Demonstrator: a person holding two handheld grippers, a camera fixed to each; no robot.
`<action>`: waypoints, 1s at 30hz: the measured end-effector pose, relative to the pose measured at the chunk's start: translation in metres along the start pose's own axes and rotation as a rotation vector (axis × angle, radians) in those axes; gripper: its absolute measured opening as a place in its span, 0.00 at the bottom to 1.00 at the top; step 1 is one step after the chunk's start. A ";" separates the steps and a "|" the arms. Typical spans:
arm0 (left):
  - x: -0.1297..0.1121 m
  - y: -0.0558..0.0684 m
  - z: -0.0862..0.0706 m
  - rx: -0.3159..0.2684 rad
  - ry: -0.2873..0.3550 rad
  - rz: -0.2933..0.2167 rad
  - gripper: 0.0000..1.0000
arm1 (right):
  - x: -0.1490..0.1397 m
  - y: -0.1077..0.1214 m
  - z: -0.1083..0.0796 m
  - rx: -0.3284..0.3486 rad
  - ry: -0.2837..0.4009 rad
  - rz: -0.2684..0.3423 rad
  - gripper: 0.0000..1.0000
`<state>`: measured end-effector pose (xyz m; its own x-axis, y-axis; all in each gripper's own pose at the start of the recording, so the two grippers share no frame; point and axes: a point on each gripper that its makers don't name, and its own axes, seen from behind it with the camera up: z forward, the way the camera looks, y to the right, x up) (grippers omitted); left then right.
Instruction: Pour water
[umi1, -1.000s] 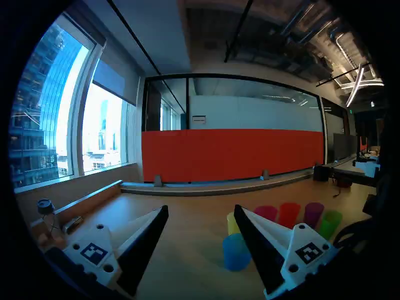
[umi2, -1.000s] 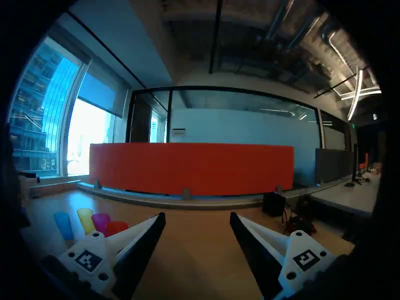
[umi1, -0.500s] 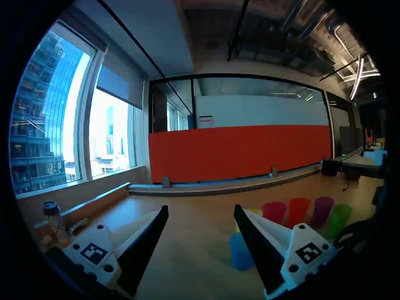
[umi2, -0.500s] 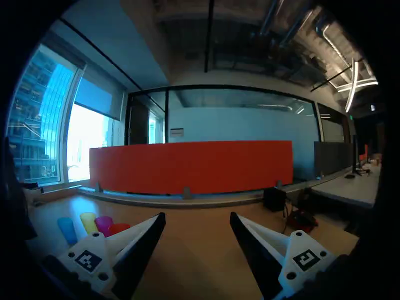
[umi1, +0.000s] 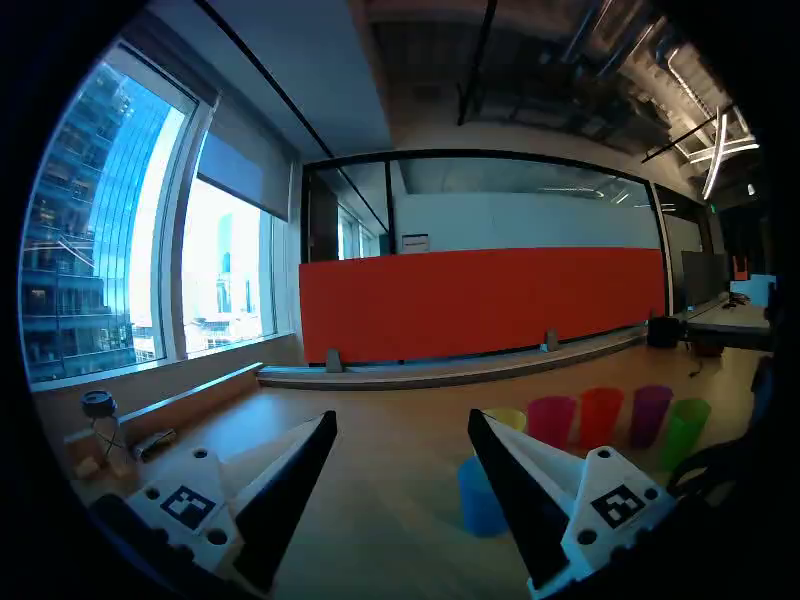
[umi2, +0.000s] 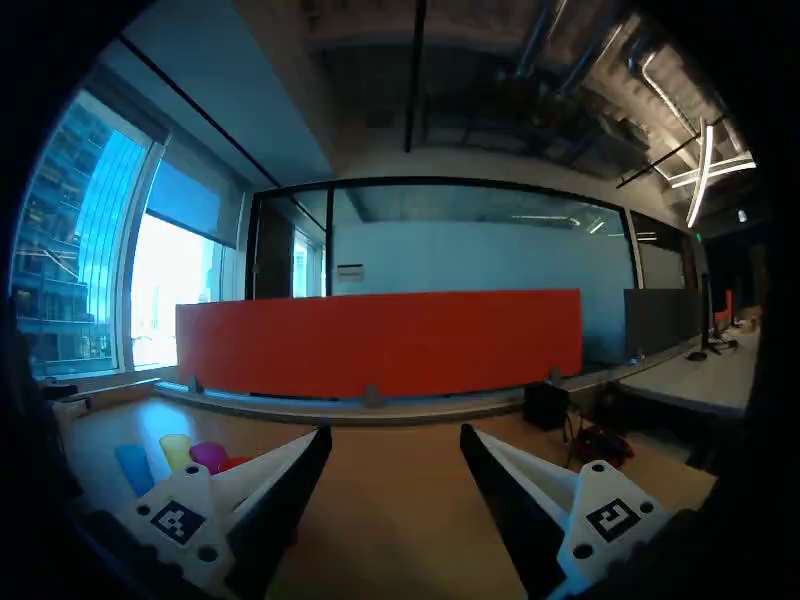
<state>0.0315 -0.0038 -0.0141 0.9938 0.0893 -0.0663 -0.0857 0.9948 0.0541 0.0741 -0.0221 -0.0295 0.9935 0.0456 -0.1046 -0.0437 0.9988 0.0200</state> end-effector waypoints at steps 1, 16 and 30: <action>-0.002 0.001 0.000 0.000 0.000 -0.002 0.98 | 0.000 -0.001 0.000 0.000 0.001 -0.001 0.99; -0.026 0.010 0.005 -0.011 -0.018 -0.030 0.98 | 0.002 -0.004 0.002 0.004 -0.005 -0.005 0.99; -0.038 0.010 0.008 -0.019 -0.033 -0.058 0.98 | 0.001 -0.006 0.003 0.003 -0.009 -0.009 0.99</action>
<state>-0.0063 0.0022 -0.0031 0.9989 0.0298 -0.0363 -0.0287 0.9991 0.0325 0.0757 -0.0277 -0.0269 0.9947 0.0368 -0.0959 -0.0348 0.9991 0.0224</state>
